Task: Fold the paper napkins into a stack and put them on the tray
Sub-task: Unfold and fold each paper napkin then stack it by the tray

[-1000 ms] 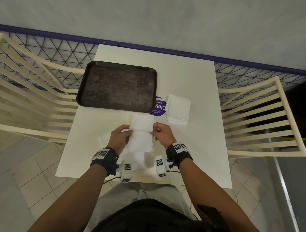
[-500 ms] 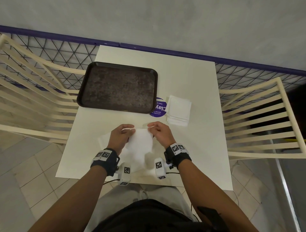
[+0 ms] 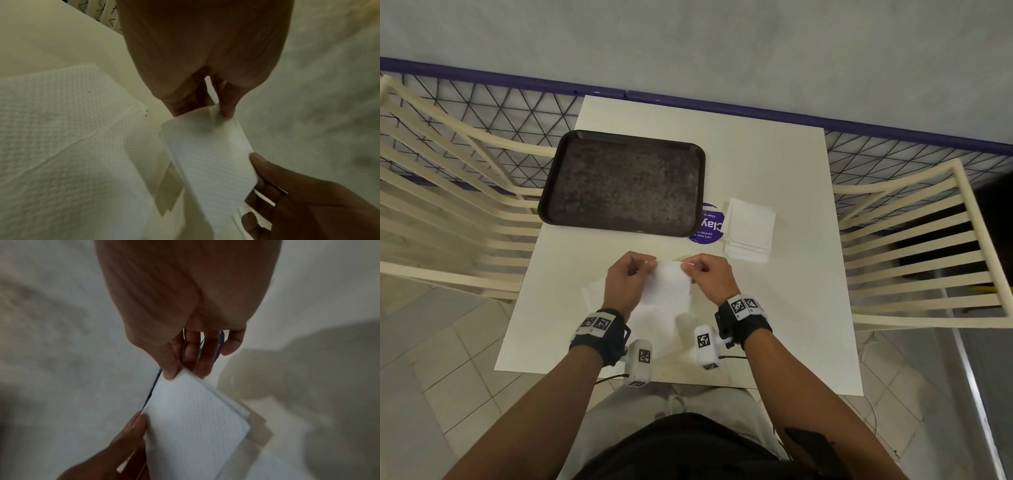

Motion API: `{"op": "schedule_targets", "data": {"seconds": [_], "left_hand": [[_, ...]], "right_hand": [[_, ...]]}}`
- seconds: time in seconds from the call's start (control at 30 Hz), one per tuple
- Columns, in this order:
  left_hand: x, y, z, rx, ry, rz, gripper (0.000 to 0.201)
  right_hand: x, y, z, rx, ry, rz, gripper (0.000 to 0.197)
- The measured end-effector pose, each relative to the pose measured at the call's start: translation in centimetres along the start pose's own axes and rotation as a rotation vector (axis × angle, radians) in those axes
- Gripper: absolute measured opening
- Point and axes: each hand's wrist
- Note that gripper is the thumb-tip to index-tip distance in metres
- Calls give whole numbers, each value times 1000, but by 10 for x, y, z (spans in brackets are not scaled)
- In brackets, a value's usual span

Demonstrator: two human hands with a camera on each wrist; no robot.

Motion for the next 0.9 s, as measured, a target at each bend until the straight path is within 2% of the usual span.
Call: {"op": "schedule_targets", "data": {"seconds": [0.23, 0.3, 0.37, 0.5, 0.57, 0.67, 0.8, 0.9], "left_hand": [[0, -12, -5, -29, -255, 246, 5], [0, -15, -6, -70, -273, 279, 6], [-2, -19, -6, -115, -274, 291, 7], [-3, -25, -5, -131, -272, 300, 10], [-2, -25, -3, -99, -229, 313, 17], [2, -20, -3, -1, -119, 336, 25], [19, -7, -2, 81, -49, 432, 19], [36, 5, -3, 102, -9, 488, 12]], "right_hand": [[-2, 0, 0, -69, -73, 103, 14], [-2, -2, -1, -46, -155, 100, 21], [-4, -3, -4, 37, -202, 40, 26], [-5, 1, -9, 116, -150, -69, 13], [-3, 9, -2, 78, -135, -87, 11], [-4, 34, 24, -64, -112, -144, 1], [-8, 85, 68, -257, -154, -240, 3], [-13, 114, 93, -317, -209, -320, 13]]}}
Point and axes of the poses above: each hand's wrist, its own z-axis towards the middle knuckle, its own y-axis out of the back of the hand, x = y × z, and after that the axes turned 8 degrees about -x, right-handed
